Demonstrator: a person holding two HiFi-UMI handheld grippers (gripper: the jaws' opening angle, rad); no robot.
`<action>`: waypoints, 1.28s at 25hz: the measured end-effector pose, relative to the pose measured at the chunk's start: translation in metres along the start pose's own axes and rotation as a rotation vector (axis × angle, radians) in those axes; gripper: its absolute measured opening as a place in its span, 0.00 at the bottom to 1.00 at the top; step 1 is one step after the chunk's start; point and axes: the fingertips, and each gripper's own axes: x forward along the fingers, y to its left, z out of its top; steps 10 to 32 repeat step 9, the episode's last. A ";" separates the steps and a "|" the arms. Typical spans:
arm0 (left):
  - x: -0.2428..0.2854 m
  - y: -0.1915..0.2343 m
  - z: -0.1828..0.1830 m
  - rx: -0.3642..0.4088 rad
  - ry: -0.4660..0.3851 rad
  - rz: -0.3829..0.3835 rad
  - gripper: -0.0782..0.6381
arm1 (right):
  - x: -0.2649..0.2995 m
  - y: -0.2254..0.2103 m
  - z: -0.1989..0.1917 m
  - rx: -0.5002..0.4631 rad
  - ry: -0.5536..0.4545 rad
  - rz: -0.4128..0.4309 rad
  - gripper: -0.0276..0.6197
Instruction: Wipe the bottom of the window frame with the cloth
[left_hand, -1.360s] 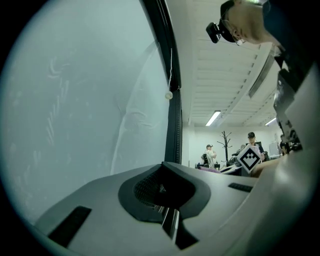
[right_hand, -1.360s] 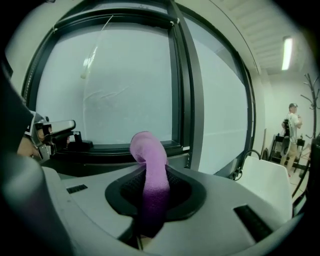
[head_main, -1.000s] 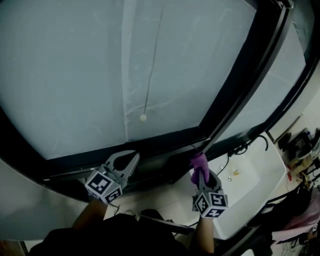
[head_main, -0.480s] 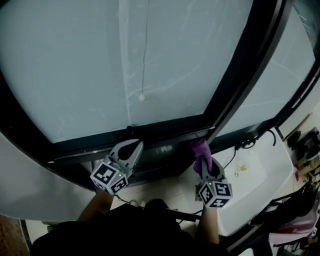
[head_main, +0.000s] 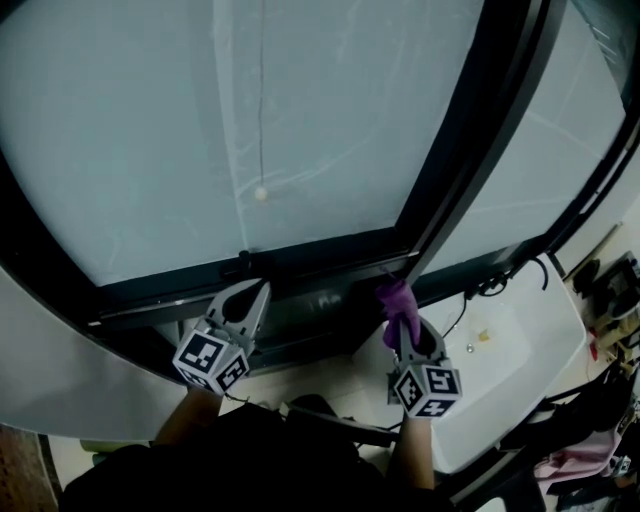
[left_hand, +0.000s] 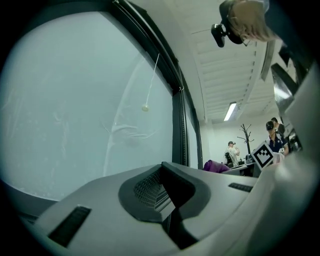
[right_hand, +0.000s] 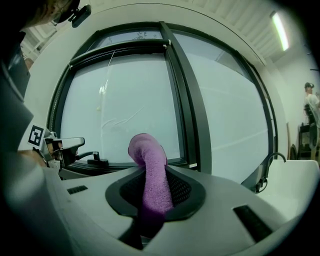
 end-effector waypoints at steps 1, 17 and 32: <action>-0.001 -0.001 0.003 0.005 -0.012 0.002 0.11 | -0.001 0.001 0.000 0.000 -0.002 0.004 0.15; 0.004 -0.038 0.032 0.052 -0.082 -0.137 0.11 | -0.004 0.001 -0.004 0.018 -0.002 0.028 0.15; 0.004 -0.038 0.032 0.052 -0.082 -0.137 0.11 | -0.004 0.001 -0.004 0.018 -0.002 0.028 0.15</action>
